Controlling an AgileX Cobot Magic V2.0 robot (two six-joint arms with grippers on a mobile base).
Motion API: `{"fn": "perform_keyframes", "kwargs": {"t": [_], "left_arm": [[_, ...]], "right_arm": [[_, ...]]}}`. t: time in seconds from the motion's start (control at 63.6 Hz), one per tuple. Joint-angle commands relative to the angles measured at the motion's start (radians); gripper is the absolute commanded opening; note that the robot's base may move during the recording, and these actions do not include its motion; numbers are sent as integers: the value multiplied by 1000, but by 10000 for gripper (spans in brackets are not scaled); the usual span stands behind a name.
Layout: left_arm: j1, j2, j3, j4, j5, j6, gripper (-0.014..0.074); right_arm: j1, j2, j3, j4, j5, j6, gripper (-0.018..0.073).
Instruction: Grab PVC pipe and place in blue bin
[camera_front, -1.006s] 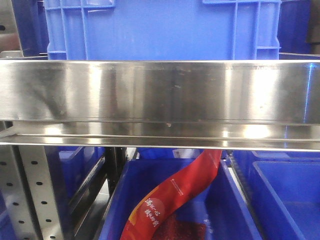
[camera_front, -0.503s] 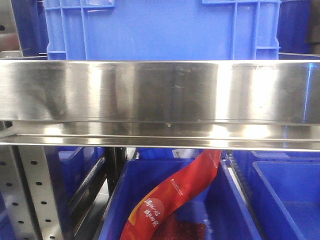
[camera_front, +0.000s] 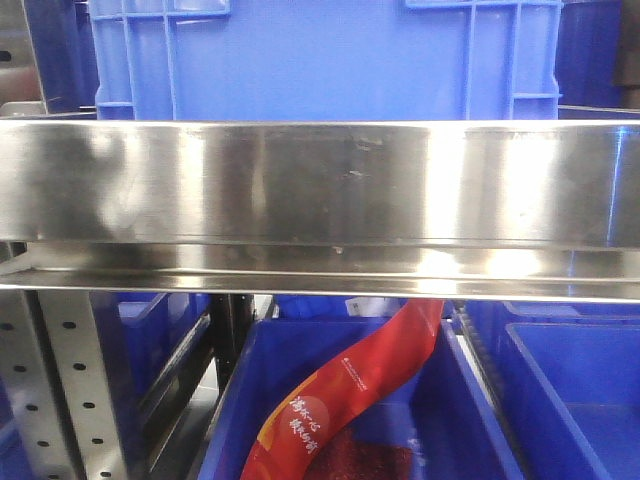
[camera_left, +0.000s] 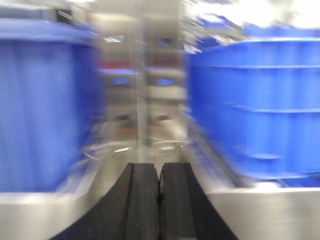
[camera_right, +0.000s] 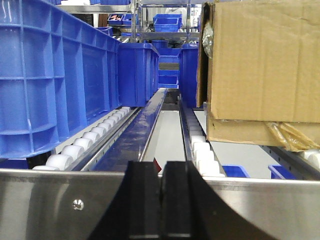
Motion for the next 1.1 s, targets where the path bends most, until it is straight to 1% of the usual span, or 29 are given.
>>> {"fn": "perform_keyframes", "kwargs": {"t": [0.0, 0.079, 0.22, 0.267, 0.503, 0.645, 1.085], "left_arm": [[50, -98, 59, 8, 7, -2, -111], [68, -106, 103, 5, -3, -2, -111], [63, -106, 127, -49, -35, -2, -111], [58, -106, 127, -49, -11, -2, -111], [36, -106, 127, -49, -15, -2, -111], [8, -106, 127, -49, -15, -2, -111], [8, -106, 127, -49, -15, -2, -111]], "right_arm": [[2, -3, 0, -10, -24, 2, -168], [2, -3, 0, -10, -24, 2, -168], [2, -3, 0, -10, -24, 2, -168], [2, -3, 0, -10, -24, 2, -168], [2, -3, 0, -10, -24, 2, -168], [2, -3, 0, -10, -24, 2, -168], [2, -3, 0, -10, -24, 2, -168]]}}
